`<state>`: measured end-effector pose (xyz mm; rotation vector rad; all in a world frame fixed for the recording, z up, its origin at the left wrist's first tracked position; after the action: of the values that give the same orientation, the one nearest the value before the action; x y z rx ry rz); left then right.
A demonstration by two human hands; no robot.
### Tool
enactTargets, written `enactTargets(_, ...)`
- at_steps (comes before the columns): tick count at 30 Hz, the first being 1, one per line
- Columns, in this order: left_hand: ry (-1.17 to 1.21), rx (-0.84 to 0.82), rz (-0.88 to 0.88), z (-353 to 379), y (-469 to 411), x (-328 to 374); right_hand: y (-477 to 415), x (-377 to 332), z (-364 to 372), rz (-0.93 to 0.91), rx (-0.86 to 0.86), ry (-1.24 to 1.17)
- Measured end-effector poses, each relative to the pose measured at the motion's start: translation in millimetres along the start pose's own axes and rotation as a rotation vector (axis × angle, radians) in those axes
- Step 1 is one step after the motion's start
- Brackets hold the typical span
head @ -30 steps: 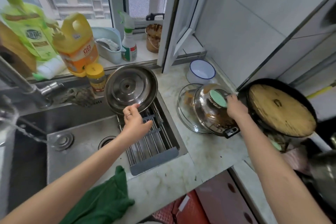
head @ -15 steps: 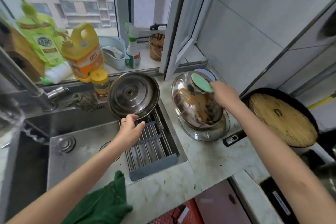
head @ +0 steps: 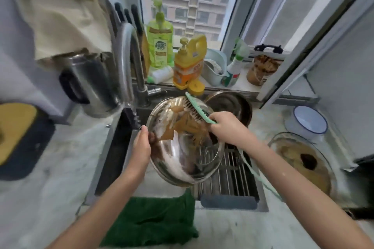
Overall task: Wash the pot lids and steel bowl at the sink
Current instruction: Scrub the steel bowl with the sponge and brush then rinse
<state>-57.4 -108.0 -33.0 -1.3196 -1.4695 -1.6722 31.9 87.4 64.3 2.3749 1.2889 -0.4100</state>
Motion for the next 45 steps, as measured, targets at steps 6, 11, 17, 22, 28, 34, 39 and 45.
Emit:
enactTargets(6,0.05,0.261,-0.039,-64,-31,-6,-49,-32,115,0.105,-0.123,-0.31)
enactTargets(11,-0.123,0.323,0.086,-75,-58,-14,-59,-34,161,0.254,-0.183,-0.577)
enactTargets(17,-0.334,0.314,0.2,-80,-75,-34,-79,-29,153,0.203,0.052,-0.352)
enactTargets(22,-0.437,0.318,0.155,-78,-85,-53,-84,-69,161,-0.184,0.039,-0.053)
enactTargets(28,-0.508,0.3,0.13,-73,-98,-67,-111,-59,170,-0.201,-0.033,0.1)
enactTargets(34,-0.574,0.313,0.121,-70,-108,-83,-88,-68,186,-0.292,-0.192,0.032)
enactTargets(39,-0.571,0.289,0.082,-59,-112,-98,-130,-37,202,-0.032,-0.092,0.03)
enactTargets(45,-0.487,0.323,0.031,-72,-116,-112,-96,-53,219,-0.301,-0.199,0.061)
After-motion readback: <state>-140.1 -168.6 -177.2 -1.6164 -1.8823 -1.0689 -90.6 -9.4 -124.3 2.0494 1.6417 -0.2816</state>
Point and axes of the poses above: each hand's wrist, its own y-axis away from the middle knuckle, its own z-axis out of the palm, x = y × z, the point moved 2 cm from there along -y, towards the middle knuckle, and after that the axes turned 6 degrees about x, right-handed, at the moved point
